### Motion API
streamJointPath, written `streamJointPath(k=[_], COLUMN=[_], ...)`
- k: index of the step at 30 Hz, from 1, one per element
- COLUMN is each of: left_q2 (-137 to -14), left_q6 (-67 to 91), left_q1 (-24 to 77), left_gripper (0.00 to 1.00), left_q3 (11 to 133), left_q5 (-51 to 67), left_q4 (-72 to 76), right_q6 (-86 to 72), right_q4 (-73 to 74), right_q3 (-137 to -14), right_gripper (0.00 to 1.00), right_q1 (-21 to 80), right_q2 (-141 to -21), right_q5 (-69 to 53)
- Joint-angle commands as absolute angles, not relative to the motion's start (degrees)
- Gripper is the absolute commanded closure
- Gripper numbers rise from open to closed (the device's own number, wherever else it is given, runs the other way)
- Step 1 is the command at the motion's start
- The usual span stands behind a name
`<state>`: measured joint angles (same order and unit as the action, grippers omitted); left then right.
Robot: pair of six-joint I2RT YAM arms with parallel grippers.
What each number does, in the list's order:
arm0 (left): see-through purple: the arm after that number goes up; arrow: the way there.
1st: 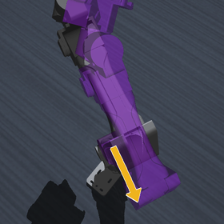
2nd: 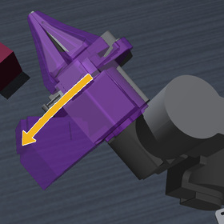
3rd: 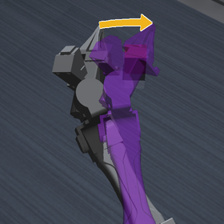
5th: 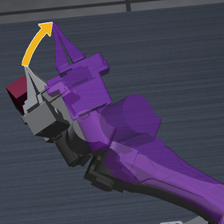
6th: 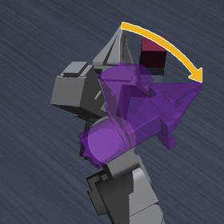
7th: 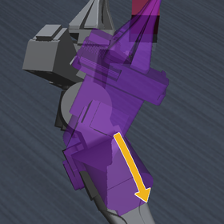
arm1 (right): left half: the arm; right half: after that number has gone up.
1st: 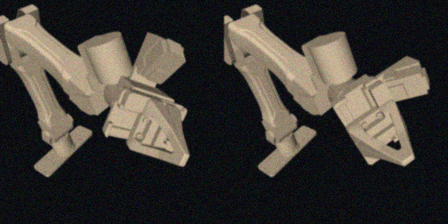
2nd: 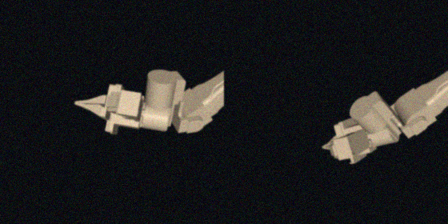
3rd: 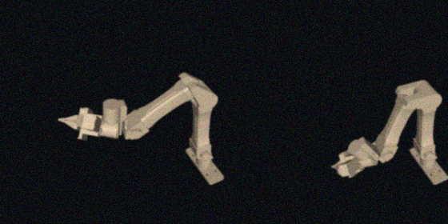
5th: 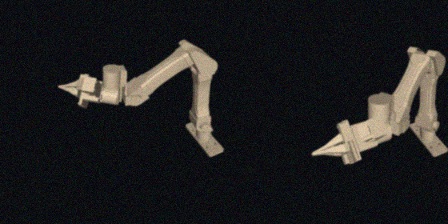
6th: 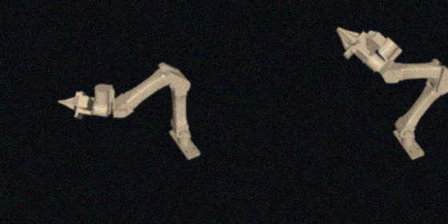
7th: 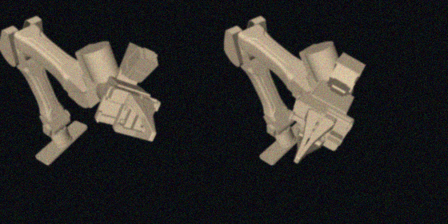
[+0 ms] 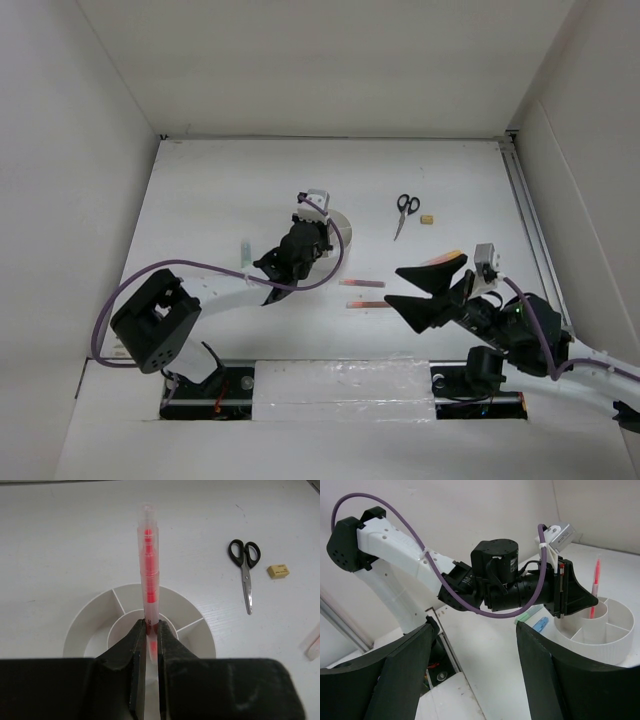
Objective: Sort the stationery into containers
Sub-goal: Place the pen in the storage box.
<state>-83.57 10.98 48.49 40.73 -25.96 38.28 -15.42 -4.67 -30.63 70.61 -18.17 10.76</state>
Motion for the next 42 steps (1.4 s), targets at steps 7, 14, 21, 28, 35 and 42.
streamJointPath(k=[7, 14, 21, 28, 35, 42], left_q2=[-83.9, -83.9, -83.4, -83.4, -83.4, -82.7], left_q6=[12.3, 12.9, 14.0, 14.0, 14.5, 15.0], left_q1=[48.5, 48.5, 48.5, 48.5, 48.5, 48.5], left_gripper=[1.0, 0.96, 0.93, 0.87, 0.81, 0.81], left_q3=[40.3, 40.9, 40.9, 40.3, 40.3, 40.3], left_q5=[-26.5, -25.9, -25.4, -25.3, -25.3, -24.6], left_q4=[40.5, 38.6, 38.0, 38.0, 37.4, 36.8], right_q6=[-15.9, -15.4, -15.4, -15.4, -15.4, -14.9], right_q4=[-5.4, -4.8, -4.8, -4.3, -3.8, -3.8], right_q3=[-29.8, -29.8, -29.3, -29.3, -29.3, -29.3], right_gripper=[0.27, 0.27, 0.27, 0.27, 0.27, 0.27], right_q1=[71.1, 71.1, 71.1, 71.1, 71.1, 71.1], right_q2=[-16.7, -16.2, -15.6, -15.0, -15.0, -15.0], right_q5=[11.9, 12.4, 13.0, 13.6, 14.2, 14.2])
